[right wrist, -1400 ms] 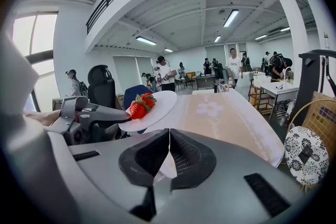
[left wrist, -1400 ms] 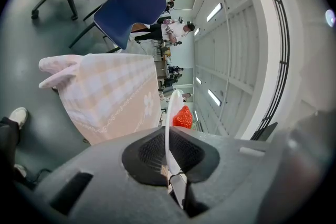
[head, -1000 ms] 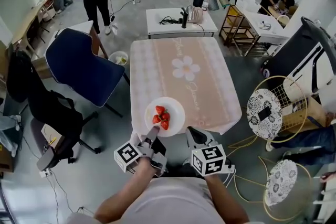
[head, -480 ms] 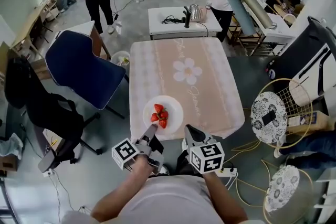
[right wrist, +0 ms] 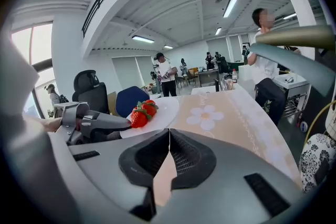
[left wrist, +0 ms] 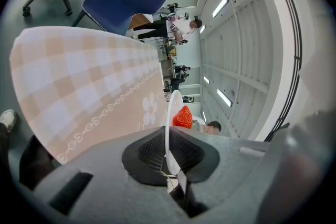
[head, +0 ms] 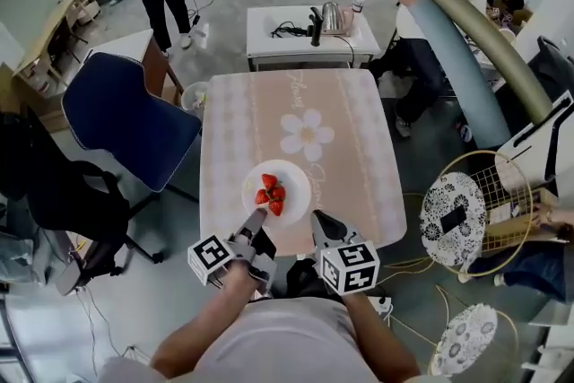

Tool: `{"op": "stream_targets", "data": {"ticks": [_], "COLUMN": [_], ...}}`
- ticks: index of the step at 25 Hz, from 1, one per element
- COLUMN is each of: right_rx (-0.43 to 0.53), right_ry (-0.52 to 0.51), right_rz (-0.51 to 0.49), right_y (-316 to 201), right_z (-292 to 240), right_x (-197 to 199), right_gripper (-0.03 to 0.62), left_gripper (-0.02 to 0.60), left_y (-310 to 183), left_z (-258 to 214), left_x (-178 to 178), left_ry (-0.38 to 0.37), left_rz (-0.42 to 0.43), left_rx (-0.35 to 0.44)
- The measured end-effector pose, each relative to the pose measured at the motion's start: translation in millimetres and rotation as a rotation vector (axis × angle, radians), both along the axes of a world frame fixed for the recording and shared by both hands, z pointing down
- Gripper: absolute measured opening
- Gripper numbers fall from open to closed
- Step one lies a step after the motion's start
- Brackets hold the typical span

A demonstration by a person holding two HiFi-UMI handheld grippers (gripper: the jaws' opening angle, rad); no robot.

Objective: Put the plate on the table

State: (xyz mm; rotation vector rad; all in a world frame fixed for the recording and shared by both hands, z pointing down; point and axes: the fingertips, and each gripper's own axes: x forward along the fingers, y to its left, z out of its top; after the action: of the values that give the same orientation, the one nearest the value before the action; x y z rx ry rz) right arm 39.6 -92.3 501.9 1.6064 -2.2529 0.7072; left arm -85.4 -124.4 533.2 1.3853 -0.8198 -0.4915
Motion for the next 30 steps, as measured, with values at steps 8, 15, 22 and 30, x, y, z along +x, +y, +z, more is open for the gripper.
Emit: {"op": "stream_targets", "data": {"ticks": [8, 15, 22, 30], "right_rx": [-0.032, -0.053, -0.066, -0.106], "right_ry": [-0.039, -0.072, -0.095, -0.101], "right_rz": [-0.039, -0.085, -0.143, -0.147], "right_y": [-47.4, -78.0, -100.4, -111.0], "right_z": [13.6, 24.6, 38.4, 55.8], "right_x": [35.8, 56.3, 64.3, 61.7], "right_gripper": [0.005, 0.005, 0.005, 0.005], "left_gripper": [0.015, 0.015, 0.015, 0.015], "left_y": [-43.0, -68.9, -80.6, -100.8], "left_z": [9.9, 23.7, 44.5, 57.4], "left_x": [33.2, 56.9, 69.3, 69.6], "left_ry": [-0.041, -0.092, -0.139, -0.184], "left_rz": [-0.021, -0.02, -0.034, -0.007], "left_rx": [-0.014, -0.014, -0.057, -0.065]}}
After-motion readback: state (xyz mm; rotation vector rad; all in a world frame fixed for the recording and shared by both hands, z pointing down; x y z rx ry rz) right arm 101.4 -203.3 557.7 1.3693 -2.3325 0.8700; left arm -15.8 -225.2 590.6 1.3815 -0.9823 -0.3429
